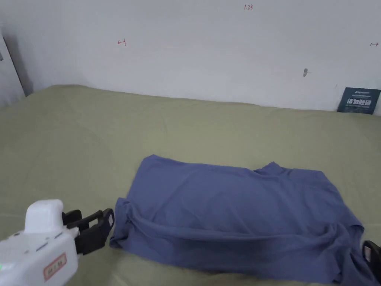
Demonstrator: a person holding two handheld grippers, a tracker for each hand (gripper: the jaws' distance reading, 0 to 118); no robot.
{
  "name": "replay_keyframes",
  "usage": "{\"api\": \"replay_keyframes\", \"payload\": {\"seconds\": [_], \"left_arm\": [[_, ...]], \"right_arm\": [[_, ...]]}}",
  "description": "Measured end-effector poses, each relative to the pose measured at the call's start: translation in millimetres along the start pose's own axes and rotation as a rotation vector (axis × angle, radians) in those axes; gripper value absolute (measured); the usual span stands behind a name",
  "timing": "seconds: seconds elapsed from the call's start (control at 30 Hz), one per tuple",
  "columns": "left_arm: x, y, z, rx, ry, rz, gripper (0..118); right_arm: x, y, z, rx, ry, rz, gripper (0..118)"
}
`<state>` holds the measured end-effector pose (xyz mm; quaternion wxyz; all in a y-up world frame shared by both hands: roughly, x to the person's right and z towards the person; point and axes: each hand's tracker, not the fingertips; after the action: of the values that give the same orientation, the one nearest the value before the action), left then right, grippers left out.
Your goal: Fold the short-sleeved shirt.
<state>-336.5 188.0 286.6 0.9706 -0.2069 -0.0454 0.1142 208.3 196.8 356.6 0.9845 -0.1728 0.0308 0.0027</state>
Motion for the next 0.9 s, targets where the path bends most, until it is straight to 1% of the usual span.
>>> {"api": "replay_keyframes", "payload": {"seconds": [0.03,0.07,0.1,0.13,0.17,0.2,0.23,0.27,0.3,0.33,0.37,0.4,0.43,0.47,0.53,0.6,0.67,0.73,0.8,0.9], "left_arm": [[-3,-8,13,0.009,0.024,-0.017,38],[-2,-16,23,0.017,0.062,-0.031,5],[0,-26,32,0.014,0.102,-0.042,0],[-2,-38,39,0.002,0.140,-0.057,0],[-5,-44,40,-0.022,0.114,-0.057,0],[-9,-55,40,-0.104,0.049,-0.045,0],[-11,-64,38,-0.138,0.063,-0.044,0],[-14,-70,34,-0.175,0.085,-0.052,0],[-11,-71,18,-0.205,0.096,-0.052,2],[-13,-73,8,-0.234,0.102,-0.046,11],[-16,-73,-2,-0.253,0.112,-0.035,28],[-19,-70,-13,-0.243,0.116,-0.017,56],[-14,-66,-27,-0.249,0.121,-0.005,71],[-15,-63,-37,-0.238,0.111,0.011,75],[-18,-54,-62,-0.220,0.083,0.030,75],[-11,-45,-82,-0.217,0.050,0.006,75],[-11,-43,-107,-0.261,0.075,-0.071,75],[-11,-44,-132,-0.312,0.116,-0.108,75],[-18,-45,-152,-0.367,0.104,-0.069,75],[-24,-47,-173,-0.477,0.110,0.045,75]], "right_arm": [[-6,-6,15,0.000,-0.015,-0.004,63],[-12,-12,26,0.008,-0.034,-0.003,44],[-27,-17,32,0.004,-0.056,0.006,4],[-34,-24,38,-0.006,-0.062,0.006,0],[-40,-29,44,-0.005,-0.083,0.001,0],[-43,-32,47,-0.020,-0.069,0.004,0],[-47,-35,46,-0.059,-0.044,-0.007,0],[-51,-35,43,-0.080,-0.051,-0.007,0],[-55,-36,42,-0.087,-0.053,-0.001,0],[-56,-34,40,-0.091,-0.044,0.003,0],[-42,-42,39,-0.093,-0.035,-0.005,0],[-41,-40,36,-0.094,-0.035,-0.009,0],[-41,-36,34,-0.094,-0.035,-0.013,0],[-39,-32,32,-0.095,-0.033,-0.019,0],[-30,-32,33,-0.086,-0.029,-0.033,0],[-25,-27,27,-0.088,-0.045,-0.021,0],[-20,-27,28,-0.093,-0.062,-0.011,0],[-12,-25,24,-0.105,-0.059,-0.028,0],[-9,-27,24,-0.107,-0.061,-0.036,0],[-8,-28,19,-0.129,-0.088,-0.021,0]]}}
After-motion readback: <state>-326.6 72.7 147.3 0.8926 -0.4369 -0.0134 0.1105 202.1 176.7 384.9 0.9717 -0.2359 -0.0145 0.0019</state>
